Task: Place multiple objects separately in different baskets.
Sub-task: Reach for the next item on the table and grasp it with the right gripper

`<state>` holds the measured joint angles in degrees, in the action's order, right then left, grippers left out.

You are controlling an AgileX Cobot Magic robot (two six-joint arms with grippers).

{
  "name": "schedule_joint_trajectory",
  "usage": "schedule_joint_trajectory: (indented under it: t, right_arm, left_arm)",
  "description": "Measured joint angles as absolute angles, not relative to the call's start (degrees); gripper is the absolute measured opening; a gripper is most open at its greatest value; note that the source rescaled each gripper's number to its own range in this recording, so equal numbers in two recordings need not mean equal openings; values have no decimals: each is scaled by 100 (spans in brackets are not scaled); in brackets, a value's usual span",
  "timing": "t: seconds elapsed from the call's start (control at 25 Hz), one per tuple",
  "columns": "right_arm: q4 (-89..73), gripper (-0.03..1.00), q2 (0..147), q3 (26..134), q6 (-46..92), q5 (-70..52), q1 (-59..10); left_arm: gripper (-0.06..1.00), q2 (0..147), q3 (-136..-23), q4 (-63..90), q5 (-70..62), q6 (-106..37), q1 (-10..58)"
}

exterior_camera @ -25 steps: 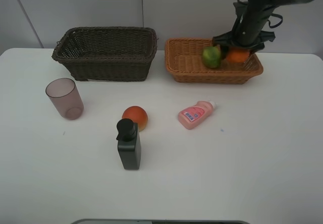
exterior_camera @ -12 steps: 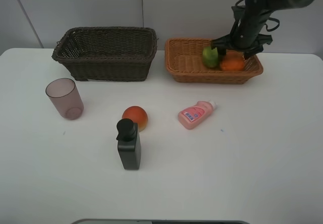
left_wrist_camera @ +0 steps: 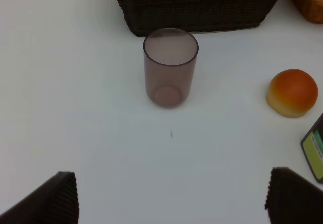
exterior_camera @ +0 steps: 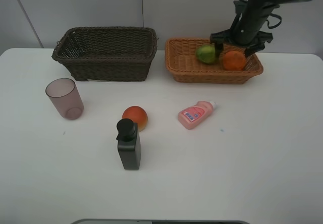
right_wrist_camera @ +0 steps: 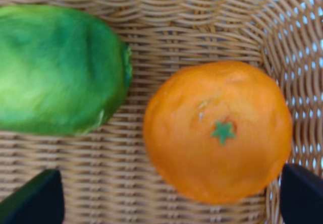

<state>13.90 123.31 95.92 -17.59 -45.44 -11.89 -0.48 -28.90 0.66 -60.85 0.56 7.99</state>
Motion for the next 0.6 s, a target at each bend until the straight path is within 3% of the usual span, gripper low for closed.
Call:
schedule_joint_trajectory:
  t: [0.6]
  right_arm:
    - [1108,88,11700,9592,-1755,-6133,-2314]
  left_arm:
    - [96,-48,-2890,66,-6085,56,799]
